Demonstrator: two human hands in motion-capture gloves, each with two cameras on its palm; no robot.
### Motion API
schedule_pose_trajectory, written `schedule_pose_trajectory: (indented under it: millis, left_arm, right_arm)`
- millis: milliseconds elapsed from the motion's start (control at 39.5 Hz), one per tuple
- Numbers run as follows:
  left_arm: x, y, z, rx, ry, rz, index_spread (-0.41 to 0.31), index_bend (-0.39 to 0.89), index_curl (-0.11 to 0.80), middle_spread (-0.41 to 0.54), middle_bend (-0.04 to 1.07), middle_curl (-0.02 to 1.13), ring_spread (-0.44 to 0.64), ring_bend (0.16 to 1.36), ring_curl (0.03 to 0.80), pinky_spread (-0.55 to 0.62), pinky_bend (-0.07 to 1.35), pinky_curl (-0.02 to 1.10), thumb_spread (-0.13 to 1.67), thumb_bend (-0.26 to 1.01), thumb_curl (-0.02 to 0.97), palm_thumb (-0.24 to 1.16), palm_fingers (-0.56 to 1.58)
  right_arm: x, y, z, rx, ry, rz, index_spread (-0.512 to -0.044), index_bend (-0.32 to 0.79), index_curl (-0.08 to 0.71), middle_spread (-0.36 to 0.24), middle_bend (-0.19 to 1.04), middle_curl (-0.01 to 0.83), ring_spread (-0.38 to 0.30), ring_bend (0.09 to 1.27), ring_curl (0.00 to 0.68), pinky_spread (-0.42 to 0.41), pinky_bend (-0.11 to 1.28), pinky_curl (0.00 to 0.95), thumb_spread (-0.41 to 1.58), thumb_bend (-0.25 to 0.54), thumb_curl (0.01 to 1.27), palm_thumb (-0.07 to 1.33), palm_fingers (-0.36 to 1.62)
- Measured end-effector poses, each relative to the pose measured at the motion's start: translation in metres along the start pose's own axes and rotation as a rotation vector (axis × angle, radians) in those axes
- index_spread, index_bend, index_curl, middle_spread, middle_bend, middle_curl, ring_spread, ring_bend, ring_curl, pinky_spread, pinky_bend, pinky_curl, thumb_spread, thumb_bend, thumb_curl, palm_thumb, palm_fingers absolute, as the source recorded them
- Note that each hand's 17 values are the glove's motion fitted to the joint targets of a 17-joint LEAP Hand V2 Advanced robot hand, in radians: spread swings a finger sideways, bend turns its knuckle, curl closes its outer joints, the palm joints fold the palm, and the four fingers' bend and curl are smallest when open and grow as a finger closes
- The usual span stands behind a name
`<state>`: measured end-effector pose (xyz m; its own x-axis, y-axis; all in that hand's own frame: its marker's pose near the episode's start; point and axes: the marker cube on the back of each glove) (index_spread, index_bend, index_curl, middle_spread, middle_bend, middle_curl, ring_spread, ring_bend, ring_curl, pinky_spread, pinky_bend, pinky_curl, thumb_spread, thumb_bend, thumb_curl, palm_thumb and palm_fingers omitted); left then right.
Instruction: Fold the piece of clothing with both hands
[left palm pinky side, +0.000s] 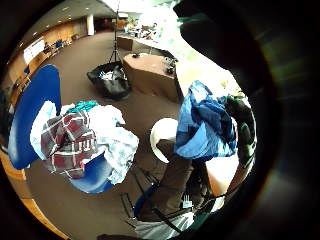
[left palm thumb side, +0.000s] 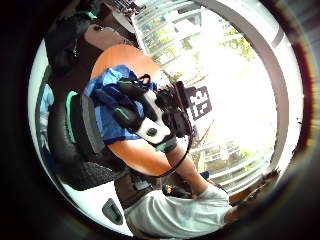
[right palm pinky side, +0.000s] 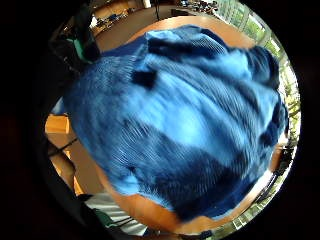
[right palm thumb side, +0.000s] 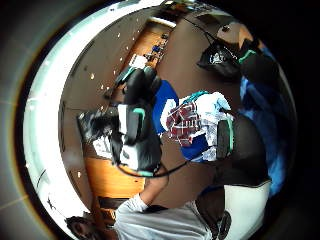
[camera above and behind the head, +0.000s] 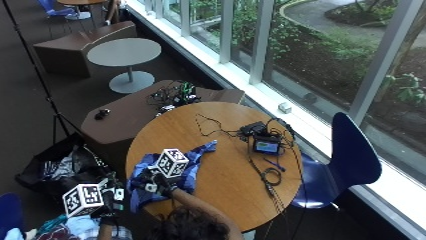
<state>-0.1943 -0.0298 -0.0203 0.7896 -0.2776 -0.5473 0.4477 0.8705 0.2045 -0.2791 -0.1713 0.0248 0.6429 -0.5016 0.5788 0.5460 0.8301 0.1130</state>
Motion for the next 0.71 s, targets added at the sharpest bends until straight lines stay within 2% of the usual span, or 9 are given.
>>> schedule_pose_trajectory:
  millis: [51,126,253,329,506,708]
  left_arm:
    - [0.005,0.002,0.007,-0.018,-0.010,0.027,-0.142,0.15,0.365,-0.096,0.25,0.42,0.05,0.48,0.331,0.45,0.17,0.27,1.50,0.09,0.307,0.49,0.59]
    - [0.020,0.008,0.021,-0.055,-0.048,0.092,-0.148,0.16,0.368,-0.100,0.25,0.42,0.05,0.48,0.328,0.45,0.17,0.27,1.50,0.09,0.312,0.50,0.60]
    - [0.054,0.022,0.046,-0.142,-0.203,0.219,-0.152,0.16,0.372,-0.106,0.25,0.42,0.04,0.47,0.328,0.45,0.16,0.25,1.49,0.08,0.319,0.50,0.61]
    - [0.074,0.027,0.058,-0.170,-0.312,0.298,-0.157,0.17,0.376,-0.111,0.24,0.42,0.04,0.46,0.328,0.45,0.16,0.24,1.48,0.07,0.320,0.49,0.62]
    - [0.117,0.040,0.070,-0.172,-0.496,0.426,-0.164,0.16,0.381,-0.118,0.21,0.42,0.04,0.45,0.328,0.44,0.17,0.24,1.44,0.03,0.316,0.43,0.61]
    - [0.133,0.050,0.070,-0.203,-0.505,0.481,-0.168,0.15,0.379,-0.122,0.19,0.42,0.04,0.44,0.326,0.43,0.18,0.23,1.42,0.00,0.315,0.42,0.59]
  right_arm:
    - [0.011,0.021,-0.009,0.002,0.031,-0.005,-0.297,0.19,0.329,-0.150,0.18,0.434,-0.194,0.51,0.438,-0.041,0.31,0.416,0.97,-0.011,0.54,0.95,0.77]
    - [0.035,0.060,-0.033,0.006,0.189,0.028,-0.298,0.19,0.340,-0.140,0.18,0.427,-0.159,0.39,0.389,-0.011,0.33,0.405,1.04,-0.013,0.53,0.94,0.75]
    - [0.085,0.123,-0.078,0.098,0.566,0.190,-0.308,0.24,0.376,-0.108,0.16,0.411,-0.109,0.26,0.355,0.073,0.30,0.397,1.15,-0.037,0.50,0.84,0.63]
    - [0.100,0.155,-0.106,0.163,0.702,0.298,-0.314,0.23,0.385,-0.101,0.18,0.408,-0.090,0.22,0.343,0.105,0.27,0.389,1.21,-0.027,0.48,0.81,0.60]
    - [0.117,0.206,-0.136,0.099,0.748,0.503,-0.335,0.15,0.369,-0.091,0.17,0.388,-0.054,0.18,0.316,0.168,0.27,0.375,1.30,-0.022,0.46,0.74,0.48]
    - [0.116,0.220,-0.139,0.113,0.729,0.518,-0.345,0.17,0.361,-0.069,0.17,0.371,-0.002,0.18,0.299,0.212,0.27,0.365,1.36,-0.015,0.43,0.68,0.42]
